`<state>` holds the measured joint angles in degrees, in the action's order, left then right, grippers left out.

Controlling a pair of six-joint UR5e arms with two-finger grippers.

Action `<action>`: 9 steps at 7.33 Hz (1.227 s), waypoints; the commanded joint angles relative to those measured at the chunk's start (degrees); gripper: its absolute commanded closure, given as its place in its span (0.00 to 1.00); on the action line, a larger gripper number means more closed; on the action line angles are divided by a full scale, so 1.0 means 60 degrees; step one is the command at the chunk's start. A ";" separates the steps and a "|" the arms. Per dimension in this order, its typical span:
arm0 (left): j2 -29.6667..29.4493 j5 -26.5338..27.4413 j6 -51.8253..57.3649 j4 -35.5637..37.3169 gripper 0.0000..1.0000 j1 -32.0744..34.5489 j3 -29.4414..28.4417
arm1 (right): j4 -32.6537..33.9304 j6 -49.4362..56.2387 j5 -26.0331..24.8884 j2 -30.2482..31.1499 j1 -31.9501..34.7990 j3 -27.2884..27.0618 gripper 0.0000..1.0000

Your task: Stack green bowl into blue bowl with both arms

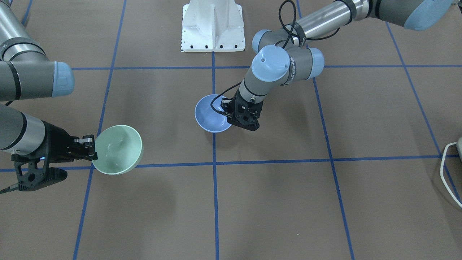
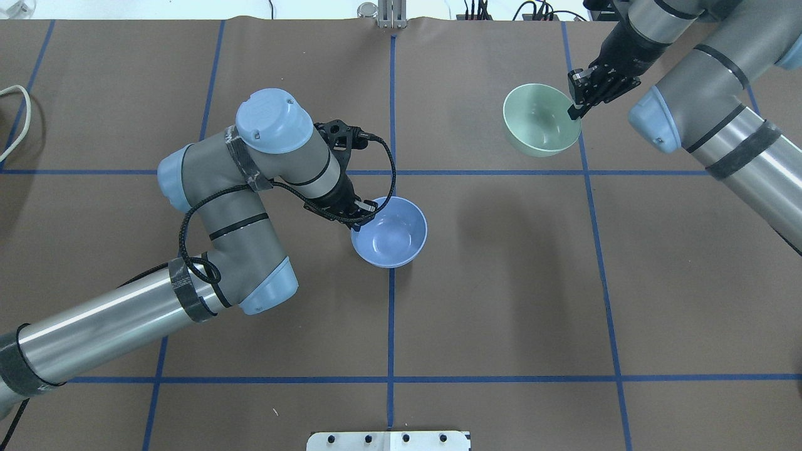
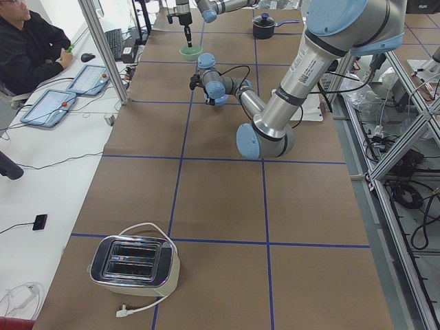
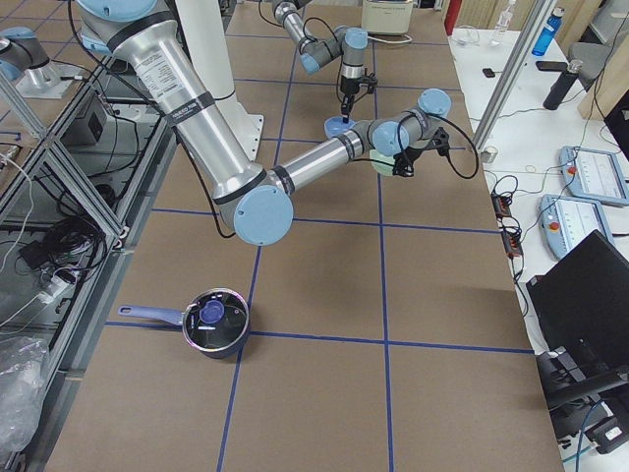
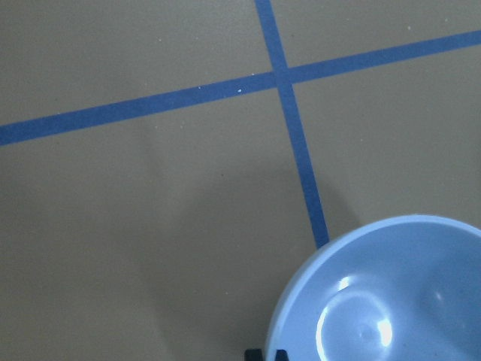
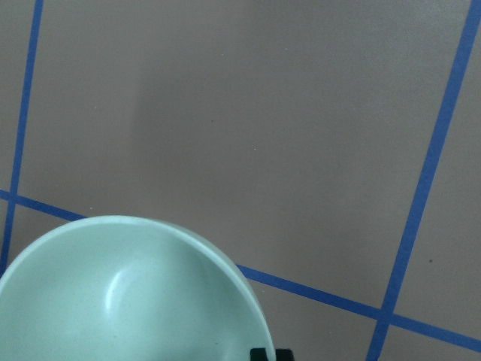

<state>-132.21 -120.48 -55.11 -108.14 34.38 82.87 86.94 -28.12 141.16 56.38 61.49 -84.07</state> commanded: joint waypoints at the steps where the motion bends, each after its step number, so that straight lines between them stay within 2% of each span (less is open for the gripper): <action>1: 0.0018 0.0345 -0.0014 -0.0052 1.00 -0.0264 -0.0013 | -0.0018 -0.0103 -0.0016 -0.0007 0.0006 -0.0021 1.00; 8: 0.0062 0.0363 0.0088 -0.0096 1.00 -0.0295 0.0061 | -0.0018 -0.0045 -0.0045 0.0037 -0.0023 0.0008 1.00; 9: 0.0077 0.0363 0.0073 -0.0270 0.84 -0.0309 0.0075 | -0.0018 -0.0030 -0.0046 0.0052 -0.0023 0.0008 1.00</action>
<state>-131.84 -118.30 -54.70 -108.94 32.58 83.26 86.81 -28.38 140.92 56.62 61.40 -84.06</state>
